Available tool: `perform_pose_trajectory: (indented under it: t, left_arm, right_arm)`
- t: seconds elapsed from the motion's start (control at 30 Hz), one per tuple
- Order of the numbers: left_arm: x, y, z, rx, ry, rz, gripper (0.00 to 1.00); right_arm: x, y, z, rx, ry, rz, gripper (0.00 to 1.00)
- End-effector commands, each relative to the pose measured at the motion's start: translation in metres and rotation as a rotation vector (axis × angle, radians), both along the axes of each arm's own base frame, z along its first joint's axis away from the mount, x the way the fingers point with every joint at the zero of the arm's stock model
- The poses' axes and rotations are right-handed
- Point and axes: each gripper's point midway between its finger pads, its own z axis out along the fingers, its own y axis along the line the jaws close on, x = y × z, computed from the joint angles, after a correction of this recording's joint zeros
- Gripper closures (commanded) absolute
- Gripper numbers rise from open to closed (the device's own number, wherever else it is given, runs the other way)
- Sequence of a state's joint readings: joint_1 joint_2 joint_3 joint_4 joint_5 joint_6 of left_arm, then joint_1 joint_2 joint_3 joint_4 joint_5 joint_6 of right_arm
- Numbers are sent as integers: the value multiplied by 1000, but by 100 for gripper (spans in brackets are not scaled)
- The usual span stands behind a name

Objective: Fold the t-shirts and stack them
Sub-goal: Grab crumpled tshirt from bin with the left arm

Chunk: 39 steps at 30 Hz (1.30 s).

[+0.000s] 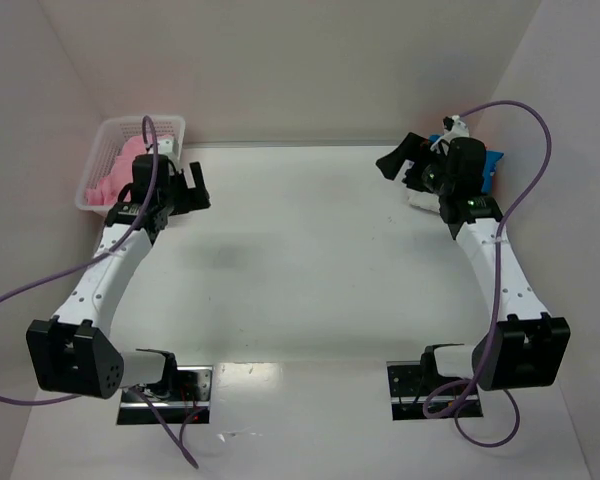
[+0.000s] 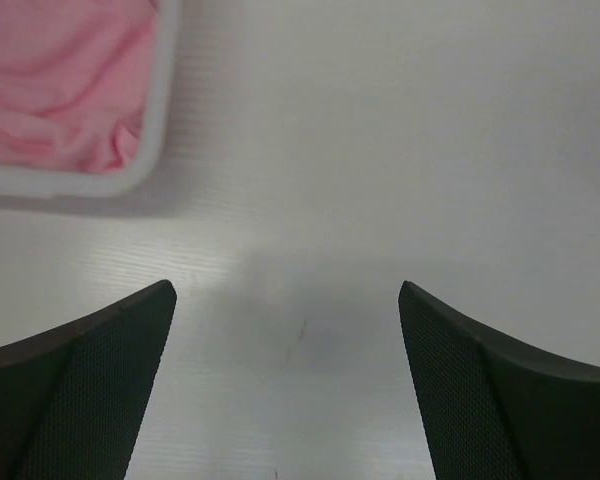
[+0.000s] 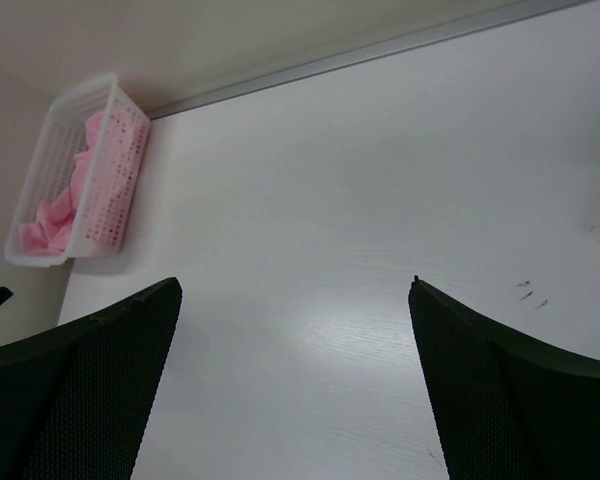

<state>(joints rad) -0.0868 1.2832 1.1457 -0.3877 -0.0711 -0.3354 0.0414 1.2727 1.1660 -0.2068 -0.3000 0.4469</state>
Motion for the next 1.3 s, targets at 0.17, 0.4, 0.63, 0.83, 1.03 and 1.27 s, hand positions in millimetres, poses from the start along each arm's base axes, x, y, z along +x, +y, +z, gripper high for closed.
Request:
perform_pose_trajectory:
  t: [0.17,0.4,0.63,0.83,1.03,1.27]
  left_arm:
    - [58,71,56,250,-135,274,0]
    - [101,111,44,200,-125,350,0]
    - [144,177,-6,112,-63,430,0]
    - [172,203,-25,86,-83,423,0]
    - [190,218,-66,15,-54,436,0]
    - [217,226,-94,33,-32,444,0]
  right_arm:
    - [26,3,24,-18,-56,7,0]
    - [27,3,22,-19,-47,7,0]
    - [28,2,19,-29,-28,10,0]
    - [33,1,3,-26,12,-1,0]
    - [29,-2,-7,-32,39,-16,0]
    - [22,-5,-2,-46,26,-31,0]
